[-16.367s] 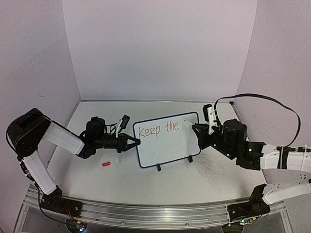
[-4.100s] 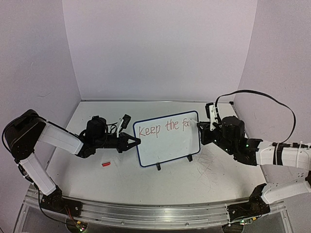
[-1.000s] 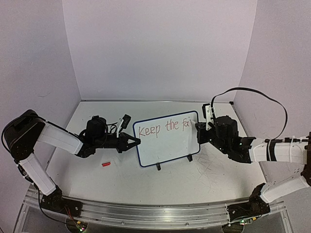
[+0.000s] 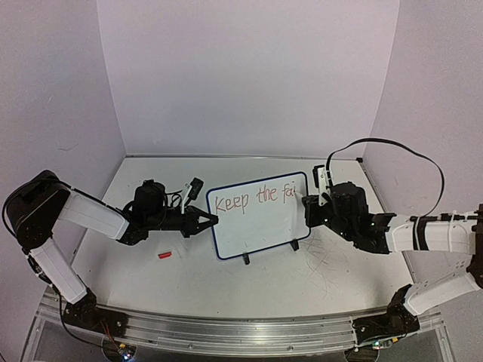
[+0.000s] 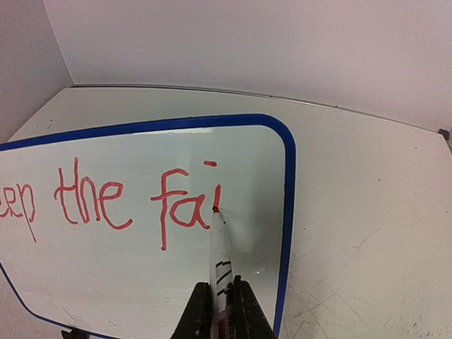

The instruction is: Write a sentence on the whiteboard

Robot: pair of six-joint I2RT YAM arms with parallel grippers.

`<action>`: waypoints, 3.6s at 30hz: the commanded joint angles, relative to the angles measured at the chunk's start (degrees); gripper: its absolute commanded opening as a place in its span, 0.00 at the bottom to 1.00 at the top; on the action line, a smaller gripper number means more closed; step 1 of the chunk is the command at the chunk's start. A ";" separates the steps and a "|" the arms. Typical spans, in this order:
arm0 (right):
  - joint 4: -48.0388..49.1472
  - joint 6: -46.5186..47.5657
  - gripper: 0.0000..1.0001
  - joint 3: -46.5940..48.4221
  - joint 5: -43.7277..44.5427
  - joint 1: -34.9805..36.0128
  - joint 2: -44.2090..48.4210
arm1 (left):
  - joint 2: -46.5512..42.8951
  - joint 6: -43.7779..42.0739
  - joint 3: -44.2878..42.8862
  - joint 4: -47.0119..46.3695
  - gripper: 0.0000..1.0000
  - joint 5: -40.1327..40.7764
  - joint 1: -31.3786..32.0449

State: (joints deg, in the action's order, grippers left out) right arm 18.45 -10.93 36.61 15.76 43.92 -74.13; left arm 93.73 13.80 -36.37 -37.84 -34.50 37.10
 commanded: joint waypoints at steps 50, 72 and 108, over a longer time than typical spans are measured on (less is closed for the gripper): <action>3.72 2.74 0.00 3.82 4.95 -0.29 0.10 | -0.79 -5.37 -0.28 5.11 0.00 9.64 -0.98; -1.77 0.09 0.00 -0.01 1.90 -0.24 1.46 | -0.68 -5.28 -1.06 5.43 0.00 9.37 -0.98; 3.22 1.07 0.00 2.18 0.65 -0.24 0.74 | -0.85 -5.63 -0.90 5.97 0.00 9.55 -0.80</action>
State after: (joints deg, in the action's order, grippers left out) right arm 18.83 -10.50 36.13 15.98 43.90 -72.92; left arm 93.14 13.26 -36.75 -36.27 -34.43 37.26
